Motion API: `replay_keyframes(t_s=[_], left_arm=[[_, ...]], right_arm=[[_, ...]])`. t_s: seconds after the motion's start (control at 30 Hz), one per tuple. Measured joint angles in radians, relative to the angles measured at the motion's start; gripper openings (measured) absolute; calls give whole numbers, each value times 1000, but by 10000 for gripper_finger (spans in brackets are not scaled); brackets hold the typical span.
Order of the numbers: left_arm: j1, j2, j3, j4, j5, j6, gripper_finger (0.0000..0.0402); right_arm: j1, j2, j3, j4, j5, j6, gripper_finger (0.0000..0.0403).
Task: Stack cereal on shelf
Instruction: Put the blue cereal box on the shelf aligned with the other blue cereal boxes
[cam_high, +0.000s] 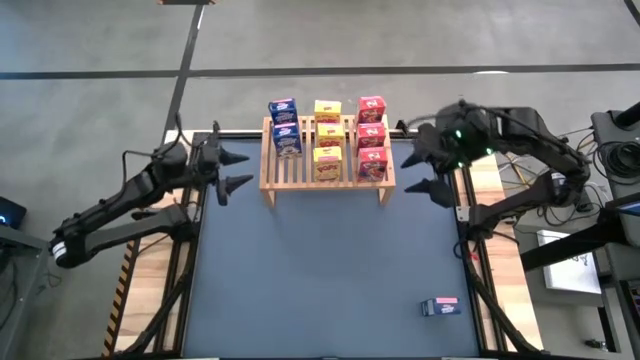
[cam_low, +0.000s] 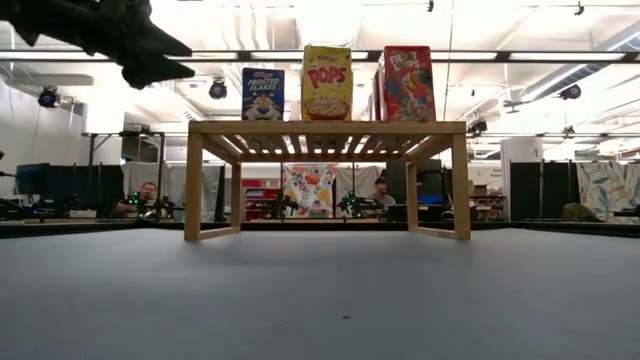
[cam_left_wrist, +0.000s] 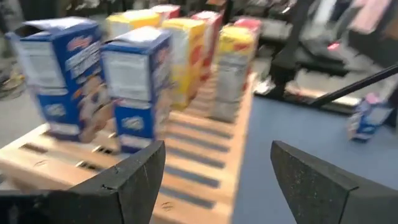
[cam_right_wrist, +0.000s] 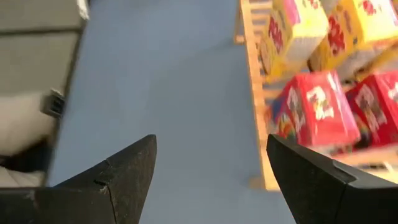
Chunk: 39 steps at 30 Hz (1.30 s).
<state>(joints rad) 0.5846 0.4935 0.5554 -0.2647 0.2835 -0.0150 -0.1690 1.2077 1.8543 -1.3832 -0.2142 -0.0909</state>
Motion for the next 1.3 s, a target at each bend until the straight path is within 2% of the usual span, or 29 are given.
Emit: replay_keyframes(t_s=[0.17, 0.37, 0.57, 0.67, 0.83, 0.97, 1.17, 1.3], left_arm=[[-136, -61, -47, 88, -36, -51, 275], [-335, -63, -81, 154, -246, -46, 274], [-521, 29, -65, 217, -389, -52, 274], [-616, 96, -41, 253, -483, -47, 274], [-760, 221, 0, 273, -655, -50, 274], [-852, 322, 4, 362, -731, -45, 274], [-964, 440, 1, 520, -811, -21, 274], [-1008, 525, 6, 591, -824, -31, 274]], right_arm=[[157, -64, -91, -23, 232, 87, 292], [359, -113, -246, 27, 312, 254, 292], [572, -108, -419, 39, 443, 419, 292], [638, -78, -480, 42, 456, 476, 292], [740, -27, -536, 87, 392, 587, 292], [843, -4, -553, 145, 382, 683, 292], [990, 4, -553, 142, 473, 867, 292], [1054, 2, -553, 140, 552, 923, 292]])
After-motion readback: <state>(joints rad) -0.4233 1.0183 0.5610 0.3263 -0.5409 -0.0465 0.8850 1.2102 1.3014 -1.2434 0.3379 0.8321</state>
